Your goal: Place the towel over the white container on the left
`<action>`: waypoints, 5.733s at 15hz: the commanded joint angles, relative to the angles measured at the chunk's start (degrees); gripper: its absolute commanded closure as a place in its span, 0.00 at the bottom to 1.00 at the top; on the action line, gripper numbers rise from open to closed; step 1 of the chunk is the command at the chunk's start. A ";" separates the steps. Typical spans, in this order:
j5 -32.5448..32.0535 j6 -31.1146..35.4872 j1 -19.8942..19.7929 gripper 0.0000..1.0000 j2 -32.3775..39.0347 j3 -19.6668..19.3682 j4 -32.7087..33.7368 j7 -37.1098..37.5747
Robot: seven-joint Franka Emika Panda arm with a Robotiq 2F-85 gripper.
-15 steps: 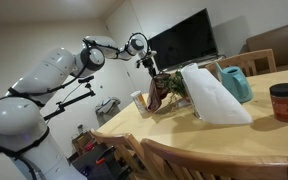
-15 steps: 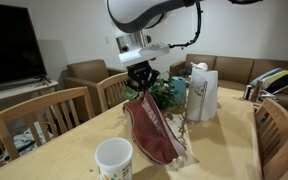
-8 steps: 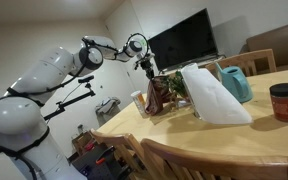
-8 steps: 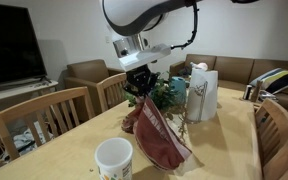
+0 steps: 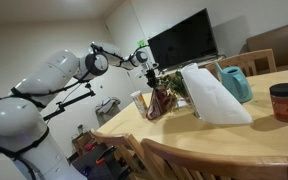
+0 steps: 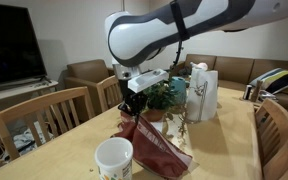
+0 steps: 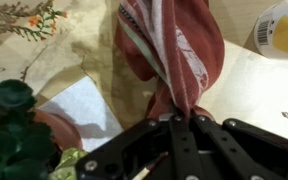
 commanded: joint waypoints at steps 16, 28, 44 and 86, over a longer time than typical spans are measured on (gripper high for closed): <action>0.51 0.18 -2.37 0.00 1.94 1.94 -1.07 -3.65; 0.80 -2.08 -2.05 0.01 1.61 2.22 0.49 -3.60; 0.16 -2.37 -1.20 1.00 0.64 1.41 -0.21 -0.37; -5.19 20.32 -4.02 0.96 -3.99 7.50 -15.06 -6.09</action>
